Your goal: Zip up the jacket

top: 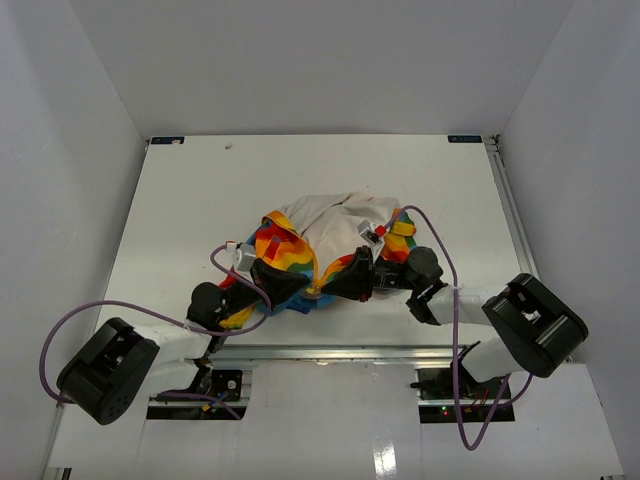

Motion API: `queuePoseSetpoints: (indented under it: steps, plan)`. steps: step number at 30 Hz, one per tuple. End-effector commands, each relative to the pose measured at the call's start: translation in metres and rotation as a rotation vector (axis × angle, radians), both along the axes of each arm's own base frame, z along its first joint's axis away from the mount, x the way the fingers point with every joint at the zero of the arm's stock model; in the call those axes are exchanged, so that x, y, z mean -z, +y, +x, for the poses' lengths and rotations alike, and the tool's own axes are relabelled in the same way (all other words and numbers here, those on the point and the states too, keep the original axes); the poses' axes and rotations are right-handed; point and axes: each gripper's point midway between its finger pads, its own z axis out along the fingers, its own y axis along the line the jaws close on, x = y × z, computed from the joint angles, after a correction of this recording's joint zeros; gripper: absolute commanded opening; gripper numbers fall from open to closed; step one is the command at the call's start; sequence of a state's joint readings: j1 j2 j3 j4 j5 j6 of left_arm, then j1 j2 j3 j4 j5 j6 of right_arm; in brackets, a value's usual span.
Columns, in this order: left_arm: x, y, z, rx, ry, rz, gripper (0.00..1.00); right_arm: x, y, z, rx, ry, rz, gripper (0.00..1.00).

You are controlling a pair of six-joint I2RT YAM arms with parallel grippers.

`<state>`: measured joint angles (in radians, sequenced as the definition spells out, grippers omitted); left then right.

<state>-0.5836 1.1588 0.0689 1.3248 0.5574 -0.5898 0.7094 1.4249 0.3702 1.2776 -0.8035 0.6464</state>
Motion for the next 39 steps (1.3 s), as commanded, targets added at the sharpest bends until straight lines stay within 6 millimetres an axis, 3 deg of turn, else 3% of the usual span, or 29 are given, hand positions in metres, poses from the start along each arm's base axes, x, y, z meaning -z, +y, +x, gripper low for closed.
queuePoseSetpoints:
  steps: [1, 7, 12, 18, 21, 26, 30, 34, 37, 39]
  plan:
    - [-0.080, 0.016, -0.026, -0.003, -0.362, -0.215, 0.00, -0.019, 0.005, 0.003, -0.005, -0.053, 0.060, 0.08]
    - [-0.083, 0.019, -0.019, -0.040, -0.337, -0.233, 0.00, -0.015, 0.006, 0.004, -0.006, -0.031, 0.048, 0.08]
    - [-0.070, 0.013, 0.009, -0.101, -0.142, -0.179, 0.00, 0.005, -0.001, 0.002, 0.024, -0.018, -0.002, 0.08]
    - [0.003, 0.033, 0.041, -0.326, 0.185, 0.002, 0.00, 0.067, -0.028, -0.002, 0.175, 0.063, -0.142, 0.08]
    - [0.044, 0.037, 0.042, -0.359, 0.339, 0.136, 0.00, 0.093, -0.041, -0.003, 0.240, 0.114, -0.202, 0.08]
    - [0.096, 0.042, 0.041, -0.393, 0.515, 0.328, 0.00, 0.118, -0.052, 0.005, 0.333, 0.168, -0.283, 0.08]
    - [0.127, 0.043, 0.041, -0.395, 0.614, 0.450, 0.08, 0.120, -0.058, 0.017, 0.422, 0.194, -0.308, 0.08]
    - [0.142, 0.037, 0.046, -0.361, 0.635, 0.539, 0.18, 0.117, -0.064, 0.025, 0.487, 0.189, -0.319, 0.08]
    - [0.163, 0.033, 0.038, -0.294, 0.679, 0.644, 0.23, 0.113, -0.068, 0.024, 0.499, 0.171, -0.324, 0.08]
    - [0.166, 0.029, 0.037, -0.268, 0.689, 0.658, 0.27, 0.106, -0.071, 0.024, 0.509, 0.149, -0.314, 0.08]
